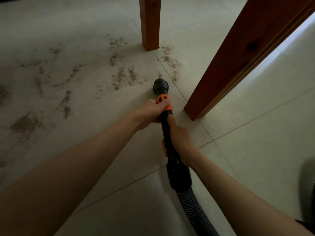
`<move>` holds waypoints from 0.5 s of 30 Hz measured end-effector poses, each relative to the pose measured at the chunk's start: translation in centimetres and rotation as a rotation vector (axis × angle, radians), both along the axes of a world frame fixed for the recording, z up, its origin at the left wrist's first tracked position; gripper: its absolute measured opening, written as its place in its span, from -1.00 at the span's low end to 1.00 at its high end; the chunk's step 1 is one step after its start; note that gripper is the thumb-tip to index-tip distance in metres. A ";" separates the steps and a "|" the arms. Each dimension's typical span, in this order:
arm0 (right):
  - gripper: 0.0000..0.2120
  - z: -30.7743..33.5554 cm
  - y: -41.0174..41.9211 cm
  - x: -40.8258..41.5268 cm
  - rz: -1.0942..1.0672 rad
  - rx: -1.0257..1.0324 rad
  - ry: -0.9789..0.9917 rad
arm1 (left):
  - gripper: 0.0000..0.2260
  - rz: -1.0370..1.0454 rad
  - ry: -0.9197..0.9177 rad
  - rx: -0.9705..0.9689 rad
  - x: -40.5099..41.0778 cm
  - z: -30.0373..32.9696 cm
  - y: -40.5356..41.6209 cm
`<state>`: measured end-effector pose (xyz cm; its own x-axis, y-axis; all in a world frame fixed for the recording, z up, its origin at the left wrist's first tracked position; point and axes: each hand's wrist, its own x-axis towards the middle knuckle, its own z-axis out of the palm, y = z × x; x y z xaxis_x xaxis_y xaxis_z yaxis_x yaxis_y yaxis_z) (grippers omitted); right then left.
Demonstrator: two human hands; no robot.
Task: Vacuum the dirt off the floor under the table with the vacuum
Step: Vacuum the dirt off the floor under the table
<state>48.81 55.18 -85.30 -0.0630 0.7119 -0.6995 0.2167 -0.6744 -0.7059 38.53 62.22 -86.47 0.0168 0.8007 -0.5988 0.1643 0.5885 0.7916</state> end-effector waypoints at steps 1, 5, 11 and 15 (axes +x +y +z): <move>-0.44 0.0 0.0 0.1 0.002 0.009 -0.009 | -0.74 -0.002 0.003 0.002 0.1 0.0 0.0; -0.50 -0.2 0.0 0.2 0.019 0.044 -0.011 | -0.76 0.049 -0.031 0.018 0.5 0.0 0.1; -0.60 -0.3 -0.1 1.1 0.125 0.135 -0.133 | -0.66 0.092 -0.062 -0.001 1.7 0.0 0.6; -0.56 -0.7 -1.0 1.5 0.263 0.238 -0.439 | -0.68 0.119 -0.055 0.013 1.9 0.1 1.0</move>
<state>50.31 54.14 -86.04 0.0010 0.8530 -0.5220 0.6635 -0.3911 -0.6378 40.47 63.23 -86.33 -0.0463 0.8069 -0.5888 0.0499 0.5906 0.8054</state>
